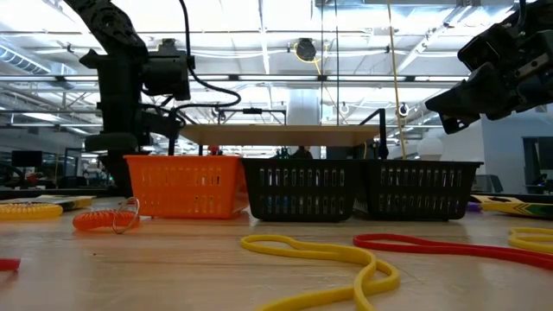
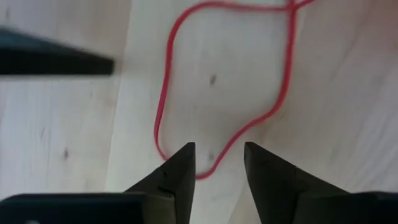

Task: Pick & Place Office Desk Supplies
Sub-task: Put the red rubber band into the right black bin

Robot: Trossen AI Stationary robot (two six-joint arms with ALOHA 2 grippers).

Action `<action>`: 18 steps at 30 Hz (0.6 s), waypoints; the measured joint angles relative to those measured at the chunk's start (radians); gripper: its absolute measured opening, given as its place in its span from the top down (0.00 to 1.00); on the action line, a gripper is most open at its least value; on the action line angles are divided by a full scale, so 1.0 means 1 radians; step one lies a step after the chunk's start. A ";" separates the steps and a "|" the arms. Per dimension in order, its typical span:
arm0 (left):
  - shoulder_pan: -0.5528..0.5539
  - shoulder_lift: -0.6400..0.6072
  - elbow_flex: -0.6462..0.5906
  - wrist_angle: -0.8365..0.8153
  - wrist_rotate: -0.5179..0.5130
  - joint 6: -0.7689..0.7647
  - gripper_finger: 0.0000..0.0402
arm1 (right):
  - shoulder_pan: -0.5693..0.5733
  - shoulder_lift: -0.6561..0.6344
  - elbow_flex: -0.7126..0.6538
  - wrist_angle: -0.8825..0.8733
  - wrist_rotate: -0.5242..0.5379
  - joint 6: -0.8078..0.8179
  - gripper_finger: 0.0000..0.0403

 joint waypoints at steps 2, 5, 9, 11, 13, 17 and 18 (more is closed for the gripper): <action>0.000 0.000 0.000 0.024 0.013 0.028 0.64 | 0.000 0.000 0.000 0.000 -0.002 0.000 1.00; -0.001 0.000 0.001 0.050 0.027 0.047 0.63 | 0.000 0.000 0.000 0.000 -0.002 0.000 1.00; 0.000 0.000 0.001 0.042 0.042 0.046 0.63 | 0.000 0.000 0.000 0.000 -0.002 0.000 1.00; 0.000 0.000 0.001 0.041 0.052 0.043 0.63 | 0.000 0.000 0.000 0.000 -0.003 0.000 1.00; 0.000 0.000 0.001 0.041 0.054 0.043 0.63 | 0.000 0.000 0.000 0.000 -0.003 0.000 1.00; 0.000 0.000 0.001 0.040 0.068 0.045 0.63 | 0.000 0.000 0.000 0.000 -0.003 0.000 1.00; 0.000 0.000 0.001 0.040 0.071 0.046 0.63 | 0.000 0.000 0.000 0.000 -0.003 0.000 1.00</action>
